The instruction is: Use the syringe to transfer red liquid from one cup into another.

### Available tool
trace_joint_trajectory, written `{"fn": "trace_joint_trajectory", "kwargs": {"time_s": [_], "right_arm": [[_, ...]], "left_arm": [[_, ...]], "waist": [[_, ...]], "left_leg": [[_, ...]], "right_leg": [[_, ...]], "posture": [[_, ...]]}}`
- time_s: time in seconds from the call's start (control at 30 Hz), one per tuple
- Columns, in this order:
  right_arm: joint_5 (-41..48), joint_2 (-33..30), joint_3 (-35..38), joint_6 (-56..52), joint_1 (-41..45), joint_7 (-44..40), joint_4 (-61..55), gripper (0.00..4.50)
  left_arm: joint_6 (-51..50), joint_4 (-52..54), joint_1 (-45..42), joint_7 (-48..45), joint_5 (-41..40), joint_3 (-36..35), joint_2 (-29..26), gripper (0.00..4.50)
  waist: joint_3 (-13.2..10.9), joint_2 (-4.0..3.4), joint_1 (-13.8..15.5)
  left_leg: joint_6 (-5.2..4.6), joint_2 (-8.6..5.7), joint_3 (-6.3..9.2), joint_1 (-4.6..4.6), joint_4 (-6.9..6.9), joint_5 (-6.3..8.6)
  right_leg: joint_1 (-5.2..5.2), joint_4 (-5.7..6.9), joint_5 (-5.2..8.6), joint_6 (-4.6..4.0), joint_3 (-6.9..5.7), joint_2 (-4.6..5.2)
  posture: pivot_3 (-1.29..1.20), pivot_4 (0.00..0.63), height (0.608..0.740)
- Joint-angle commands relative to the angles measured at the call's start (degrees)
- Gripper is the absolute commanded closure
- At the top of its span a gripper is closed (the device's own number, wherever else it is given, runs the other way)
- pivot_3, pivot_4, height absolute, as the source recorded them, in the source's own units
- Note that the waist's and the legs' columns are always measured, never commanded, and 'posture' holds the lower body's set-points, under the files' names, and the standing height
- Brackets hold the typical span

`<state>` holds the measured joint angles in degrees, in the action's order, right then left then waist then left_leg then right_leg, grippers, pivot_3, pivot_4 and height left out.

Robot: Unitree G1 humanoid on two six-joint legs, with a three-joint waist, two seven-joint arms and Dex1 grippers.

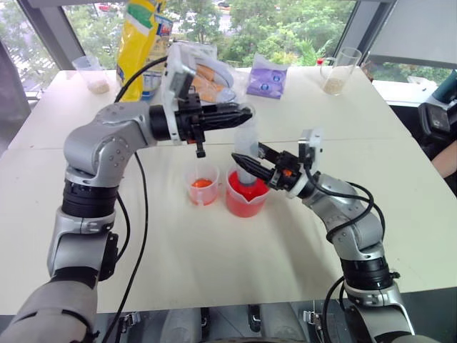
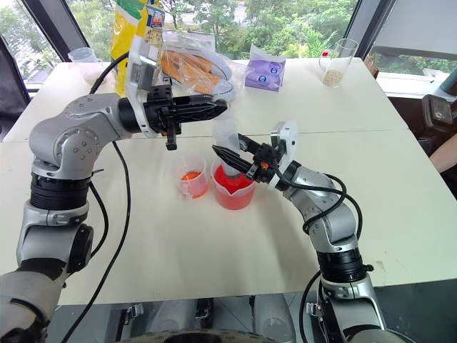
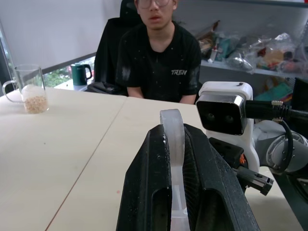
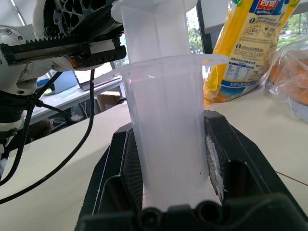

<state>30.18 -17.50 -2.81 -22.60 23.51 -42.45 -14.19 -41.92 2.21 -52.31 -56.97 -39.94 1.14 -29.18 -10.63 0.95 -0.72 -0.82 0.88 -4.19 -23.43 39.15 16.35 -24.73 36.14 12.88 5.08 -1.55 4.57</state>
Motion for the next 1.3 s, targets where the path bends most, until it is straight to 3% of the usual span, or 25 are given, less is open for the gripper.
{"fn": "trace_joint_trajectory", "kwargs": {"time_s": [0.03, 0.07, 0.13, 0.3, 0.53, 0.87, 1.3], "right_arm": [[1.64, -0.22, -0.94, -1.63, 2.09, -0.95, -2.61, 3.11], [1.96, -0.19, -0.53, -2.0, 2.75, -0.71, -2.91, 3.11], [2.54, -0.37, 0.19, -2.68, 3.97, -0.35, -3.52, 3.11], [5.05, -1.51, 1.93, -5.54, 5.59, 0.53, -5.81, 3.11], [8.56, -2.63, 3.61, -9.13, 7.74, 1.52, -8.06, 3.11], [13.77, 0.49, 4.22, -11.23, 21.43, 1.1, -2.06, 3.11], [0.93, 11.67, -5.04, 4.95, 21.98, -6.37, 18.0, 3.11]], "left_arm": [[1.83, 1.93, -1.85, 1.55, -0.07, -3.29, -0.39, 4.41], [1.44, 2.07, -1.52, 1.55, -0.2, -3.25, -0.43, 3.62], [0.65, 2.4, -0.75, 1.47, -0.59, -3.2, -0.61, 2.79], [0.52, 4.38, 1.75, 0.72, -0.27, -3.14, -2.13, 0.17], [-1.67, 6.5, 4.47, -0.12, -4.74, -8.51, -6.57, 0.07], [-6.89, 7.6, 6.55, 2.6, -12.42, -19.08, -13.91, 0.07], [-12.74, 12.01, 8.03, 12.11, -24.78, -27.73, -16.93, 0.07]], "waist": [[0.0, 0.0, -0.01], [0.0, 0.0, -0.06], [0.0, 0.0, -0.06], [0.0, 0.0, -0.01], [0.0, 0.0, -0.14], [0.0, 0.0, -0.09], [0.0, 0.01, -0.18]], "left_leg": [[0.0, 0.0, 0.0, 0.0, 0.0, 0.0], [0.0, 0.0, 0.0, 0.0, 0.0, 0.0], [0.0, 0.01, 0.01, 0.01, 0.0, 0.0], [0.0, 0.01, 0.0, 0.0, 0.0, 0.0], [0.0, 0.02, 0.02, 0.01, 0.0, 0.0], [0.01, 0.04, 0.03, 0.01, 0.0, -0.01], [0.03, 0.02, 0.04, 0.01, -0.01, -0.01]], "right_leg": [[0.0, 0.0, 0.0, 0.0, 0.0, 0.0], [0.0, 0.0, 0.0, 0.0, 0.0, 0.0], [0.0, 0.01, 0.0, 0.0, 0.0, -0.01], [0.0, 0.01, 0.0, 0.0, 0.0, 0.01], [0.0, 0.01, 0.0, 0.0, -0.01, 0.01], [-0.02, 0.05, 0.0, 0.0, -0.02, 0.0], [-0.01, 0.06, -0.01, 0.0, -0.03, 0.04]], "posture": [[0.0, 0.15, 0.74], [0.0, 0.15, 0.74], [0.0, 0.15, 0.74], [0.0, 0.15, 0.74], [0.0, 0.15, 0.74], [0.0, 0.15, 0.74], [0.0, 0.15, 0.74]]}}
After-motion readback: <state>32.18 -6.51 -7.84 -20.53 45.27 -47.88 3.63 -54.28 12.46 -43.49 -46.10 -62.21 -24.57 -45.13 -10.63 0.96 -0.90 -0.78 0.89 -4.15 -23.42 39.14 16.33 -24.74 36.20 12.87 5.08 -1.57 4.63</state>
